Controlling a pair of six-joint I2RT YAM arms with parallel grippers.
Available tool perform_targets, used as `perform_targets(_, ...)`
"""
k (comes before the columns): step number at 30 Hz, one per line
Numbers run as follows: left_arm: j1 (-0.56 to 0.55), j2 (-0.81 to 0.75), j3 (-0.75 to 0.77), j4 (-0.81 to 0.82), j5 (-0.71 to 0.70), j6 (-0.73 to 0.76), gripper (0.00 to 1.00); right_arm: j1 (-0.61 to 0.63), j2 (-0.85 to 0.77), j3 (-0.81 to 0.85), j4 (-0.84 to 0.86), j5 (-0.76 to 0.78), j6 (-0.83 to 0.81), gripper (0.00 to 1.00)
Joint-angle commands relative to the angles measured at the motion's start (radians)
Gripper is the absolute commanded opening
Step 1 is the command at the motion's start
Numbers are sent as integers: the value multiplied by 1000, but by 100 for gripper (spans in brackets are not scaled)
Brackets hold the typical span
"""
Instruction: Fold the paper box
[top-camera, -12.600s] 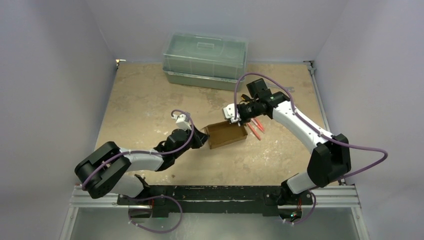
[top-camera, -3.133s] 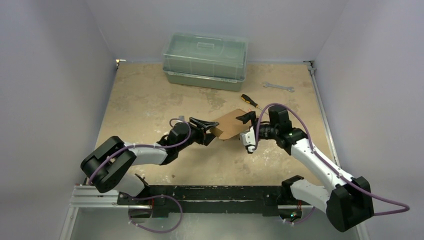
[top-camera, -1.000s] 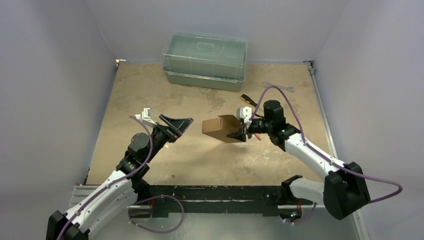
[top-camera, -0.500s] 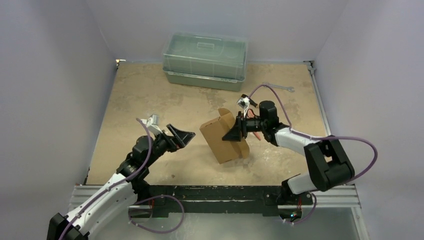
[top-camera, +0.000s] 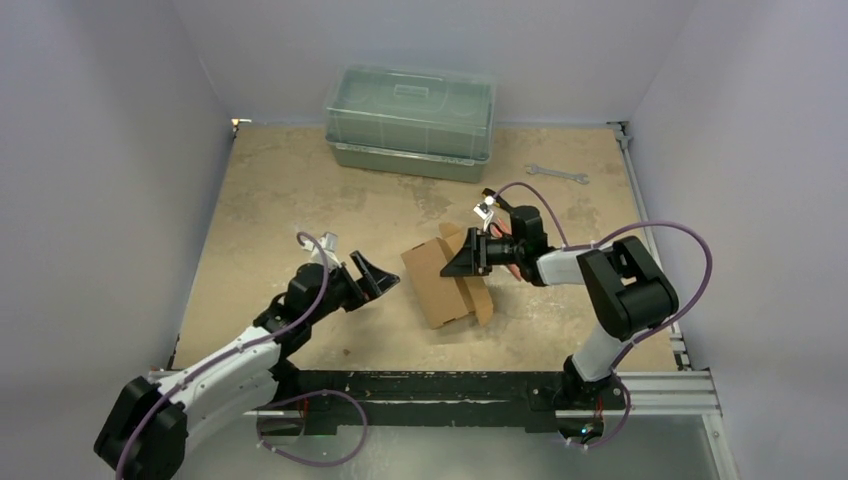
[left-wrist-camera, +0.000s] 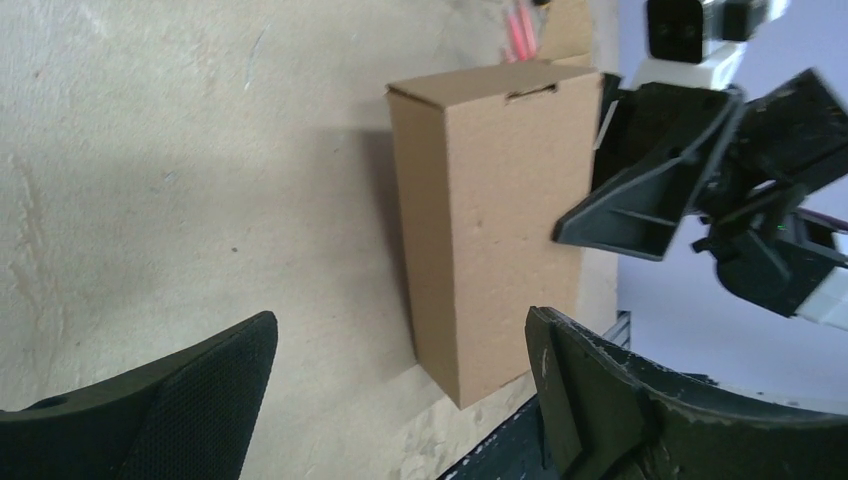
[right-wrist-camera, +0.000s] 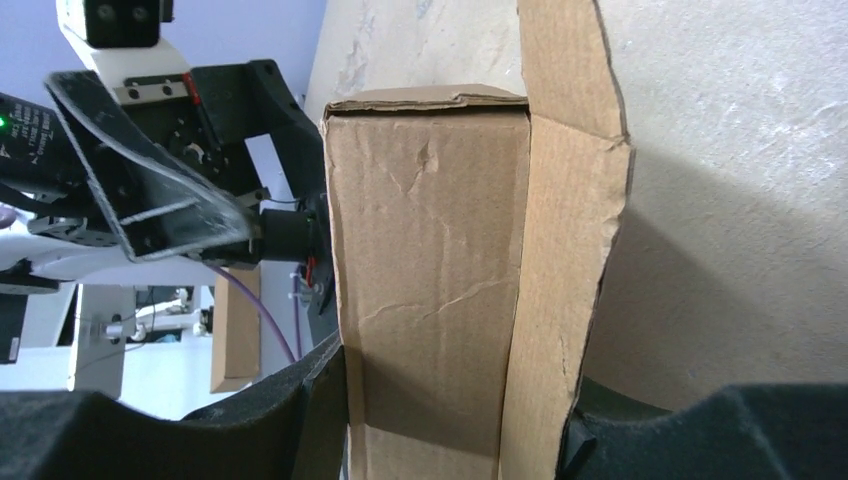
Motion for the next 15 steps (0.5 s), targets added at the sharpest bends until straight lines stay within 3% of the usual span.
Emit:
perform_targets(1, -41, 129, 60, 38, -25, -24, 93, -2, 24, 47, 17, 79, 12, 54)
perform_targets(7, -180, 354, 197, 41, -138, -4, 92, -3, 72, 74, -21, 95, -10, 54)
perform_targets(15, -204, 492, 246, 130, -143, -26, 92, -5, 83, 79, -32, 103, -22, 56)
